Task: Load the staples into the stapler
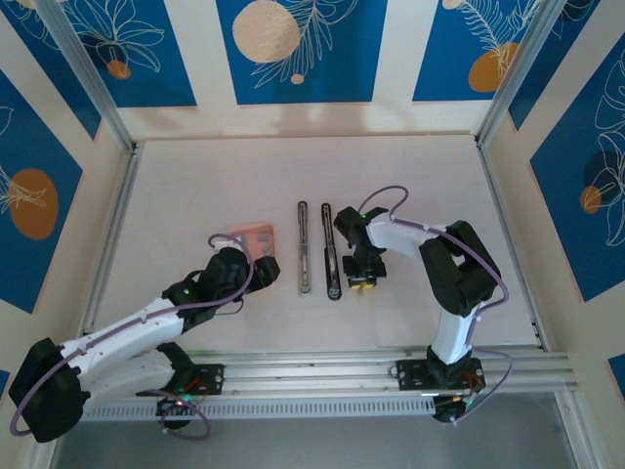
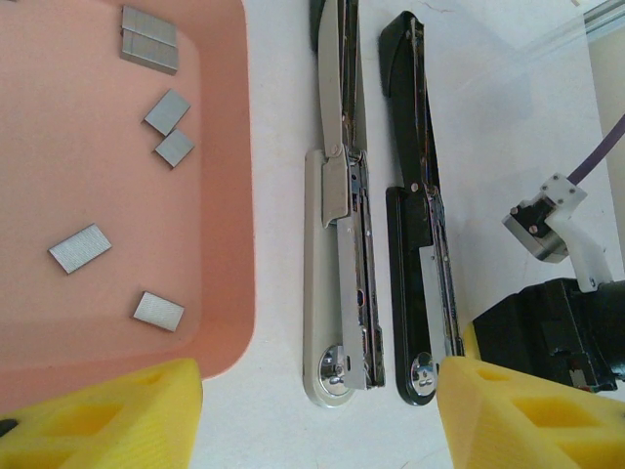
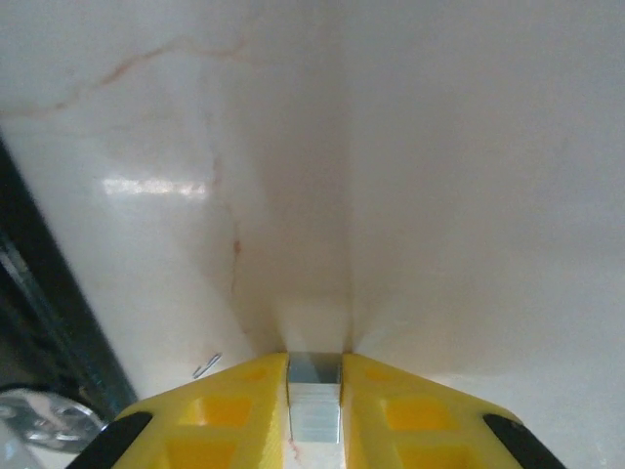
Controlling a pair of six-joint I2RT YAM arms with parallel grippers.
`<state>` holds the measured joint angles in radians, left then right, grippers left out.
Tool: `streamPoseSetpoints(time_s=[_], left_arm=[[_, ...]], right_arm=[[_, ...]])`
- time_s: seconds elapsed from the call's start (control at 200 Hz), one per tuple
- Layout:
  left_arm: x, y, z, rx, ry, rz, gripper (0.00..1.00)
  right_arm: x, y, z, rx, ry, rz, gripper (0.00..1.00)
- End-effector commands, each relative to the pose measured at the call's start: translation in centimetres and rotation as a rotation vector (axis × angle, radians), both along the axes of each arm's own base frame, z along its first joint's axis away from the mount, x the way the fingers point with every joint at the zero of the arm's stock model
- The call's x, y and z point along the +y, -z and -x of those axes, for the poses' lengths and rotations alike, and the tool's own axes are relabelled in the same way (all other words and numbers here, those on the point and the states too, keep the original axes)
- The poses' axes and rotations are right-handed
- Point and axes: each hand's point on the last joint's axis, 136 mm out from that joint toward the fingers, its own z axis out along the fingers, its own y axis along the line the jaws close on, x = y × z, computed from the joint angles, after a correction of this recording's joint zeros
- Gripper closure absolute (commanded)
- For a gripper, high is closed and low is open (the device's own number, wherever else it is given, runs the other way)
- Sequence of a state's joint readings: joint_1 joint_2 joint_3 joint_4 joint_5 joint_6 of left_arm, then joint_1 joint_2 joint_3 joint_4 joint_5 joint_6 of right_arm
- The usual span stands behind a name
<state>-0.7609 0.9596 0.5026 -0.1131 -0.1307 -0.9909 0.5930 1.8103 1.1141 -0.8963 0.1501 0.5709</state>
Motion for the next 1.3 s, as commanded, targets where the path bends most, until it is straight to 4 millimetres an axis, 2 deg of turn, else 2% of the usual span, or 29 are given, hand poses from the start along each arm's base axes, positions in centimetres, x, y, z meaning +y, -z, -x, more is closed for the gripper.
streamPoseSetpoints(time_s=[0.0,0.25,0.535,0.725,0.98,1.295], left_arm=[[0.1,0.1,0.0,-0.003,0.013,-0.005,0.35],[0.1,0.0,-0.1,-0.007,0.012,-0.005,0.35],[0.3,0.0,-0.3,-0.025,0.002,-0.01,0.35],[0.6,0.3,-0.3,-0.031,-0.005,-0.015,0.34],[0.6,0.7,-0.2,-0.03,-0.005,-0.017,0.34],[0.6,0.5,-0.3,-0.038,-0.003,-0.018,0.34]], right_arm=[[-0.4,0.1,2.5,0.084,0.016,0.024,0.81],[-0.3,-1.5,1.3,-0.032,0.037,-0.007,0.84],[0.0,-5.2,-0.6,-0.302,0.087,-0.104,0.86],[1.7,-6.8,-0.7,-0.447,0.044,-0.169,0.86],[4.2,-7.1,-0.7,-0.524,-0.06,-0.128,0.86],[6.8,-6.4,-1.1,-0.518,-0.121,-0.13,0.86]])
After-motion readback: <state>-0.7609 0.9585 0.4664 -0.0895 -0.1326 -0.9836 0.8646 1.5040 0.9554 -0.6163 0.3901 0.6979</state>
